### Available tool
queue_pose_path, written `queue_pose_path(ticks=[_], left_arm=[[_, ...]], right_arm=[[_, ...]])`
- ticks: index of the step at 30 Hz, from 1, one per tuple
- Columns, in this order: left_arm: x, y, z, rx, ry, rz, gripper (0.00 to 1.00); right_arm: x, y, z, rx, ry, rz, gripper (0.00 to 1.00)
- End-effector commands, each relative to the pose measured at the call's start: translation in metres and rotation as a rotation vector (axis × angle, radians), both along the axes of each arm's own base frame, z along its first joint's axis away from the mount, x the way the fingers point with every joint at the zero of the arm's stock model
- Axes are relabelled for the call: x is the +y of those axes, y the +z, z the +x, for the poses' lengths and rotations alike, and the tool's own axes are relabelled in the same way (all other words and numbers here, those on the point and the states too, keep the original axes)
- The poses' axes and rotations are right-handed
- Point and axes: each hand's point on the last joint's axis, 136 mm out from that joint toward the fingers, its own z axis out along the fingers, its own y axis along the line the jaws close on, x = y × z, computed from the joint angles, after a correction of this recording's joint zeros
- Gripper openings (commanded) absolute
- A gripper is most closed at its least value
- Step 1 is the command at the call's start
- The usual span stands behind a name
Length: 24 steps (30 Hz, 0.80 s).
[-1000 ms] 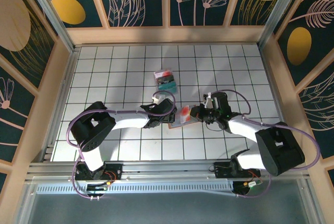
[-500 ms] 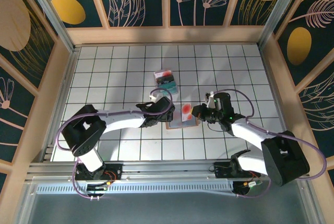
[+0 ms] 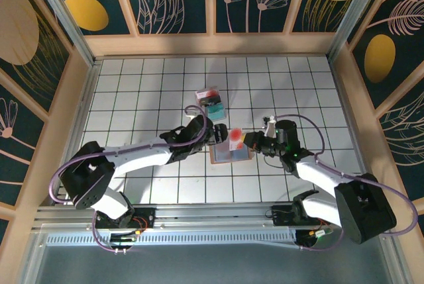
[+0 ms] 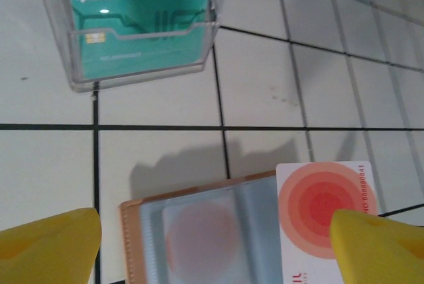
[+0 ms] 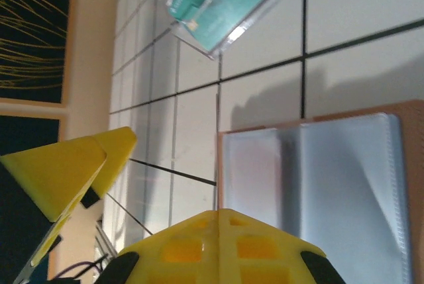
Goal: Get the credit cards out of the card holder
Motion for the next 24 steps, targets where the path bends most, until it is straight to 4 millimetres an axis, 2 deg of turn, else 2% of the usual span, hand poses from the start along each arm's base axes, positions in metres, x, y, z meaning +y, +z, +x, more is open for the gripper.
queue_pose_path(ticks=[1,8,13,21,24], left_arm=[[-0.014,0.023,0.006,-0.032,-0.024,-0.194,0.88],[-0.029,0.037,0.003,-0.082,-0.123,-0.248,0.87],[-0.038,0.037,-0.001,-0.104,-0.182,-0.285,0.86],[-0.049,0.040,-0.002,-0.109,-0.224,-0.325,0.85],[-0.055,0.041,-0.003,-0.110,-0.247,-0.346,0.81]], right_arm=[[0.003,0.029,0.005,-0.099,0.002,0.072,0.00],[0.005,0.046,0.005,-0.127,-0.003,0.145,0.00],[0.008,0.065,0.004,-0.154,-0.004,0.243,0.00],[0.010,0.080,0.004,-0.169,0.000,0.305,0.00],[0.011,0.083,0.004,-0.172,-0.001,0.312,0.00]])
